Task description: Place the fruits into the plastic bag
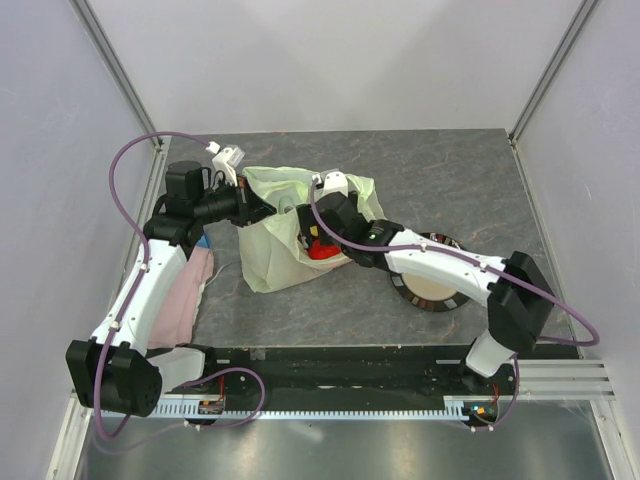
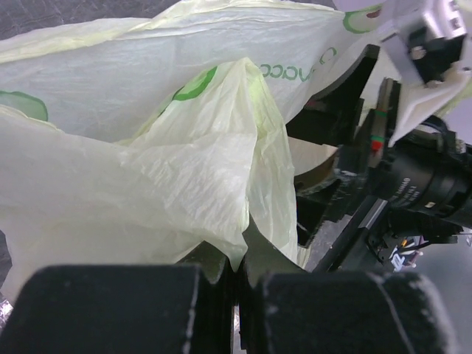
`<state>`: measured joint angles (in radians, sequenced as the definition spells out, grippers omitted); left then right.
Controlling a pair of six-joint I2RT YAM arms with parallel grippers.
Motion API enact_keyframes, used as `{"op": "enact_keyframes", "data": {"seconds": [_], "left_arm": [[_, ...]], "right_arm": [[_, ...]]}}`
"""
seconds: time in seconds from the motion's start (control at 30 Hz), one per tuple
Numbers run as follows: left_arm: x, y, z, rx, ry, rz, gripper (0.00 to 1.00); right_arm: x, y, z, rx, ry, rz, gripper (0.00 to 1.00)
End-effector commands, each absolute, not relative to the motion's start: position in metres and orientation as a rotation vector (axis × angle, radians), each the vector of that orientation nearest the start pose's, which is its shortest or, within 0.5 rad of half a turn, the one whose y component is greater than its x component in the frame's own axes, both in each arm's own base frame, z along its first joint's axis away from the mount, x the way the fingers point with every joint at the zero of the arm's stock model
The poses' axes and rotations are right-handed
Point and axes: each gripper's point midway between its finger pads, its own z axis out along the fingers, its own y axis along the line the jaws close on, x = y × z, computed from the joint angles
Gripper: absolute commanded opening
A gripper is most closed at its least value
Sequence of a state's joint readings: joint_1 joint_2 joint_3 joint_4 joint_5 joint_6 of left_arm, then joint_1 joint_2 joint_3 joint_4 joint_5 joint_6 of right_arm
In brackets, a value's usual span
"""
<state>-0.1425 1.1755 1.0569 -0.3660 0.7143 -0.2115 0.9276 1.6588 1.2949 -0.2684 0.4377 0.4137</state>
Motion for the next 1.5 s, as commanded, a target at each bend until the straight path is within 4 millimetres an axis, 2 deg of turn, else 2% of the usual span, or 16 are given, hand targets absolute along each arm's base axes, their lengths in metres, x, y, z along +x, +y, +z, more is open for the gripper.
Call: {"op": "enact_keyframes", "data": {"seconds": [0.0, 0.03, 0.07, 0.17, 0.27, 0.4, 0.5, 0.6, 0.7, 0.73, 0.8, 0.87, 0.97, 1.1, 1.2, 1.47], "left_arm": [[0.305, -0.170, 0.269, 0.390, 1.990, -0.979, 0.02], [0.306, -0.170, 0.269, 0.390, 1.990, -0.979, 0.02], [0.305, -0.170, 0.269, 0.390, 1.990, -0.979, 0.02], [0.306, -0.170, 0.268, 0.388, 1.994, -0.978, 0.02], [0.306, -0.170, 0.268, 0.386, 1.994, -0.977, 0.02], [0.306, -0.170, 0.268, 0.387, 1.993, -0.972, 0.01], [0.307, -0.169, 0.269, 0.386, 1.991, -0.969, 0.02], [0.307, -0.169, 0.268, 0.386, 1.994, -0.971, 0.01], [0.307, -0.169, 0.268, 0.386, 1.994, -0.971, 0.01], [0.306, -0.170, 0.267, 0.386, 1.995, -0.973, 0.02], [0.306, -0.170, 0.268, 0.388, 1.992, -0.974, 0.02], [0.306, -0.170, 0.268, 0.389, 1.993, -0.975, 0.02], [0.306, -0.170, 0.268, 0.387, 1.995, -0.977, 0.02], [0.306, -0.170, 0.268, 0.389, 1.993, -0.975, 0.02], [0.307, -0.169, 0.266, 0.384, 1.998, -0.972, 0.02], [0.307, -0.170, 0.266, 0.384, 1.998, -0.972, 0.02]], "right_arm": [[0.318, 0.347, 0.222, -0.305, 1.989, 0.489, 0.98], [0.312, 0.354, 0.223, -0.337, 1.968, 0.559, 0.98], [0.305, 0.356, 0.237, -0.350, 1.930, 0.612, 0.98], [0.283, 0.372, 0.258, -0.461, 1.838, 0.738, 0.95], [0.247, 0.395, 0.277, -0.635, 1.759, 0.818, 0.93], [0.213, 0.411, 0.312, -0.744, 1.679, 0.906, 0.91], [0.204, 0.404, 0.342, -0.716, 1.627, 0.935, 0.91], [0.200, 0.379, 0.383, -0.624, 1.564, 0.950, 0.85], [0.199, 0.353, 0.412, -0.544, 1.538, 0.932, 0.81], [0.203, 0.344, 0.416, -0.496, 1.545, 0.905, 0.81], [0.219, 0.314, 0.415, -0.379, 1.584, 0.769, 0.78], [0.230, 0.293, 0.403, -0.324, 1.648, 0.651, 0.77], [0.248, 0.272, 0.386, -0.267, 1.741, 0.543, 0.76], [0.269, 0.264, 0.356, -0.244, 1.852, 0.442, 0.74], [0.276, 0.261, 0.340, -0.230, 1.899, 0.407, 0.72], [0.284, 0.263, 0.320, -0.228, 1.943, 0.374, 0.69]]}}
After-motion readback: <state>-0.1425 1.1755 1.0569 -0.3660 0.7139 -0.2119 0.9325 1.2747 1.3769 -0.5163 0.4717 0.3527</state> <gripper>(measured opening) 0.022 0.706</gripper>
